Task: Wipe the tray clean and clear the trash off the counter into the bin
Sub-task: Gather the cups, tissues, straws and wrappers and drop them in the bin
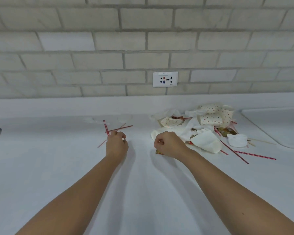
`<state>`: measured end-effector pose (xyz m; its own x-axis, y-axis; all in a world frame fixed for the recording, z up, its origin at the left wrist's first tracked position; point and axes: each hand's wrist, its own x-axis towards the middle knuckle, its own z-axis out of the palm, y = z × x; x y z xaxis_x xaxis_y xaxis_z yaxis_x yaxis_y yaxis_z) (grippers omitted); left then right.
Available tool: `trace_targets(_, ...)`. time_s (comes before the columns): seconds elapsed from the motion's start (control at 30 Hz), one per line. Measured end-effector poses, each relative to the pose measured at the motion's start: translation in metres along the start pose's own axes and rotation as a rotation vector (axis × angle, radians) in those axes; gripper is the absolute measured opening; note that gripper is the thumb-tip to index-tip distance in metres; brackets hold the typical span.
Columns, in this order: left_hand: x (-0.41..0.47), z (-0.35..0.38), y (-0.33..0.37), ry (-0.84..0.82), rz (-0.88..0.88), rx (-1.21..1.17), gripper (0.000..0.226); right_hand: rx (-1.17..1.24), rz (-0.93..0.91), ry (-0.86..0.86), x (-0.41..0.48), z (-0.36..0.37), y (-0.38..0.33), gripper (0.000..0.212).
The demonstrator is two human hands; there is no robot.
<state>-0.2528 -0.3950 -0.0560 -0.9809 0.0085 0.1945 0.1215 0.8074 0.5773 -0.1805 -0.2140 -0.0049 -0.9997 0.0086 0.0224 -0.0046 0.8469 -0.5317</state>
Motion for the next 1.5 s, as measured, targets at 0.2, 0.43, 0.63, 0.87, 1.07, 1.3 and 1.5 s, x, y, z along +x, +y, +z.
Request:
trace_targets(0.2,0.051,-0.009,-0.03,-0.085,0.022,0.293,0.032,-0.04,-0.066,-0.052,0.044,0.023,-0.024,0.019)
trace_targets(0.43,0.089,0.005,-0.034,-0.212,0.043,0.467,0.03,-0.07,-0.124,-0.056,0.104,0.028,-0.041,0.019)
trace_targets(0.63,0.093,0.007,-0.033,-0.313,0.038,0.548,0.028,-0.113,-0.147,-0.074,0.15,0.034,-0.056,0.018)
trace_targets(0.87,0.091,0.003,-0.046,-0.289,-0.02,0.507,0.032,-0.143,-0.096,-0.131,0.191,0.054,-0.064,0.02)
trace_targets(1.07,0.095,0.001,-0.053,-0.216,-0.034,0.442,0.031,-0.097,-0.172,-0.127,0.23,0.095,-0.097,0.022)
trace_targets(1.3,0.097,0.008,-0.063,-0.154,0.017,0.352,0.032,-0.209,-0.248,-0.253,0.265,0.134,-0.122,0.02)
trace_targets(1.5,0.097,0.004,-0.063,-0.123,0.014,0.268,0.029,-0.344,-0.208,-0.375,0.272,0.129,-0.121,0.028)
